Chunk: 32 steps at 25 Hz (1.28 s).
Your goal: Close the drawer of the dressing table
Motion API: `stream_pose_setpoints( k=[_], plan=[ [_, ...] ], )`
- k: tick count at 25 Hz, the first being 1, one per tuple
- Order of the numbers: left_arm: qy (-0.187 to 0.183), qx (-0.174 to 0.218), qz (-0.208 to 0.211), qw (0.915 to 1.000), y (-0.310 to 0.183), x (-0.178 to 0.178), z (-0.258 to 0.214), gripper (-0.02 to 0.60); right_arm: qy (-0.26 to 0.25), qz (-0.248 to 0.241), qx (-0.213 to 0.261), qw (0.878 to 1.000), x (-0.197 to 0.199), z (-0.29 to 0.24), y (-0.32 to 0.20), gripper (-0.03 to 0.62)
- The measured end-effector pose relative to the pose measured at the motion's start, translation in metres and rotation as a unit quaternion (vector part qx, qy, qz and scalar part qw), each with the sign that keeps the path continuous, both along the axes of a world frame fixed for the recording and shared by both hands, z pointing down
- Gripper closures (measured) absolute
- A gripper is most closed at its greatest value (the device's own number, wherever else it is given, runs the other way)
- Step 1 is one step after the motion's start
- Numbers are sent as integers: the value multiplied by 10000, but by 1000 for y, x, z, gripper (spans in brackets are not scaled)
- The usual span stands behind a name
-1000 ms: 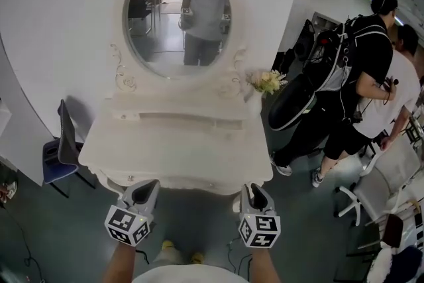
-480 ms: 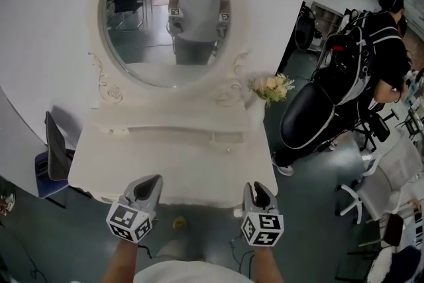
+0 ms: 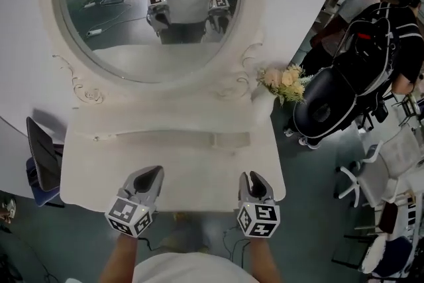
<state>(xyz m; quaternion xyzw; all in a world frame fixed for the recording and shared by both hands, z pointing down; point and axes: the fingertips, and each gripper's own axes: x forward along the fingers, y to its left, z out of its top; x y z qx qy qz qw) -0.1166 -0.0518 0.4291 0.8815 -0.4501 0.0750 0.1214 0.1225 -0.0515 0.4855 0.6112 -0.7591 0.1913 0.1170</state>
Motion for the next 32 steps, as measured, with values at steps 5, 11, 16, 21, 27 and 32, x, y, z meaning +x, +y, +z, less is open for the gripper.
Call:
stream_pose_setpoints(
  k=[5,11,16,21,27,32],
  plan=[
    [39,-288,202,9994,-35,-1,27,583,46,87,-248,9996,-8,25,-33,517],
    [-12,-441,441,9981,-56,11,40,583,15,132,-424,9990,-10,40,-53,517],
    [-89,-634,485,9968,-72,26,54,583,-108,60,-518,9986,-4,51,-72,517],
    [-123,-823,402,9957,-89,36,73,583,-152,-152,-702,9973,-4,70,-87,517],
    [-168,-1005,361,9941,-107,43,101,583,-212,-275,-920,9952,-8,101,-106,517],
    [-205,-1194,398,9918,-105,44,120,583,-36,-435,-978,9942,-10,122,-109,510]
  ],
)
